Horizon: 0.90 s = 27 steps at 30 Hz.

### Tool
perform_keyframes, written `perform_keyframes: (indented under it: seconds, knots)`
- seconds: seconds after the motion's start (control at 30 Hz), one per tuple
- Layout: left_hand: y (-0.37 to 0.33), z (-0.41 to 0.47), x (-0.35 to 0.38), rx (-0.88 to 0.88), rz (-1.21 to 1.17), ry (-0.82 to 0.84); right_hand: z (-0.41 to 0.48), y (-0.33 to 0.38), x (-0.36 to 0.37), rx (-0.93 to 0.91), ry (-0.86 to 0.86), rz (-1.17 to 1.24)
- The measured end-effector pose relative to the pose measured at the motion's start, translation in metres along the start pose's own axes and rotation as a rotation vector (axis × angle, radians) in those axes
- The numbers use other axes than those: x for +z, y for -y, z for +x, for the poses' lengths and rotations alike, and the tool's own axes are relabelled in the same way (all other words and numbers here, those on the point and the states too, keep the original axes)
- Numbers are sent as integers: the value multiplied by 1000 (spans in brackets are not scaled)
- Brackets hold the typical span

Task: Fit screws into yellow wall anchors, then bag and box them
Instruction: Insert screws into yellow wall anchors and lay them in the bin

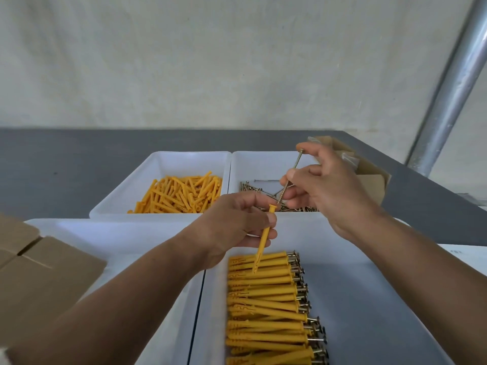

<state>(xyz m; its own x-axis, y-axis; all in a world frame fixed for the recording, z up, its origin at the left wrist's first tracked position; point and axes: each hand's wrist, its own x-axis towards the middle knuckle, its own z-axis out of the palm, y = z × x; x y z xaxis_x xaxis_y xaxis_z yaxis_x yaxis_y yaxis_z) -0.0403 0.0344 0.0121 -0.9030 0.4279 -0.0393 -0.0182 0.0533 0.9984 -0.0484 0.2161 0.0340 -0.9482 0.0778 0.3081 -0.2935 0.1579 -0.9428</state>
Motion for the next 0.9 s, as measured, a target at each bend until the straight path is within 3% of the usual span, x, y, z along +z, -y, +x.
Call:
perform_keyframes:
  seconds: [0.6, 0.9]
  knots:
    - [-3, 1, 2, -17, 26, 17, -4, -3, 1, -37, 44, -183]
    - [-4, -2, 4, -23, 5, -17, -3, -6, 2, 50, 63, -121]
